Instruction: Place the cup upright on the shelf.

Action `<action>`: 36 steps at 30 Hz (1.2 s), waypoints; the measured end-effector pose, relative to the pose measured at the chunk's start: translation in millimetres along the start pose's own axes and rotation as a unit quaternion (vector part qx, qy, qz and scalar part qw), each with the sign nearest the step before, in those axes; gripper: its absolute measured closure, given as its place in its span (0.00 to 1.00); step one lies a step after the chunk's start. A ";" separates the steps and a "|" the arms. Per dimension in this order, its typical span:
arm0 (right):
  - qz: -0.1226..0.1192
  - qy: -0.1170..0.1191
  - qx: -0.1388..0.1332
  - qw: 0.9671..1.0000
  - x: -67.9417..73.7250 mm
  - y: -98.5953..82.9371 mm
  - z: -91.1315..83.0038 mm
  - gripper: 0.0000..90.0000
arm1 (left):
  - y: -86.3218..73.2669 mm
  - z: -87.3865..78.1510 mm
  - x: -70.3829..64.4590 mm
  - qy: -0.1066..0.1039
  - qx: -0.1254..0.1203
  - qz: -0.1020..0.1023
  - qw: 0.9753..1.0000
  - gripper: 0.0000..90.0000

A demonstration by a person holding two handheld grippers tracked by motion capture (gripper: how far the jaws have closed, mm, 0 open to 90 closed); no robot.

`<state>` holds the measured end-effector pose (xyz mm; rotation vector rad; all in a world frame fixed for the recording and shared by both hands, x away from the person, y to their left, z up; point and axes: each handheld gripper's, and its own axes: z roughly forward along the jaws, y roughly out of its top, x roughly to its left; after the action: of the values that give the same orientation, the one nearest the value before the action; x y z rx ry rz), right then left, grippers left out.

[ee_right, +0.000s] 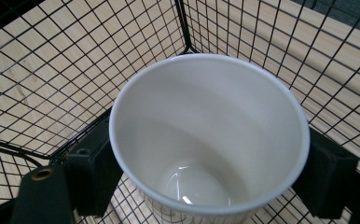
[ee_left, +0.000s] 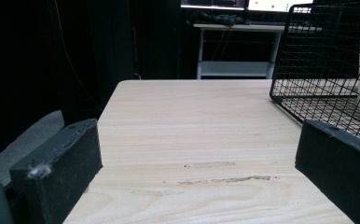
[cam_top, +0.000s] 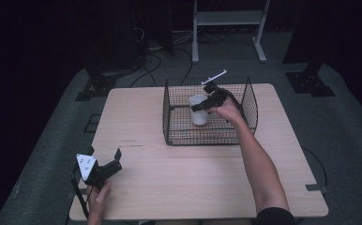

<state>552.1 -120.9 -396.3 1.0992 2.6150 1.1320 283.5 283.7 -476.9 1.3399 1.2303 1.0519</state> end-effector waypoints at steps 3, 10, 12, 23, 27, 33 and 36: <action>0.000 0.000 0.003 1.000 0.3 -0.2 1.1 0.21 | 0.0 0.1 0.2 0.000 0.000 -0.001 1.000 0.00; 0.003 0.000 0.012 1.000 1.1 -1.1 4.1 0.21 | 0.0 0.1 0.3 0.000 0.001 -0.001 1.000 0.00; 0.000 0.001 0.013 1.000 2.4 -1.0 4.1 0.21 | 0.0 0.1 0.4 0.000 0.000 -0.002 1.000 0.00; -0.016 0.000 0.019 1.000 9.9 -0.5 2.9 0.19 | 0.0 -0.1 0.0 0.000 0.000 0.000 1.000 0.00; -0.021 -0.001 0.021 1.000 12.3 -0.7 2.7 0.19 | 0.0 0.0 0.2 -0.001 0.000 0.000 1.000 0.00; -0.022 0.001 0.020 1.000 14.0 -3.2 2.0 0.18 | 0.0 0.0 0.0 -0.001 0.000 0.000 1.000 0.00; -0.021 0.001 0.022 1.000 13.9 -5.8 1.3 0.19 | 0.0 -0.1 -0.1 -0.001 0.000 0.001 1.000 0.00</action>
<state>538.9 -113.9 -398.5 1.0455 2.6635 1.0746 283.3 283.6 -476.9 1.3419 1.2270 1.0520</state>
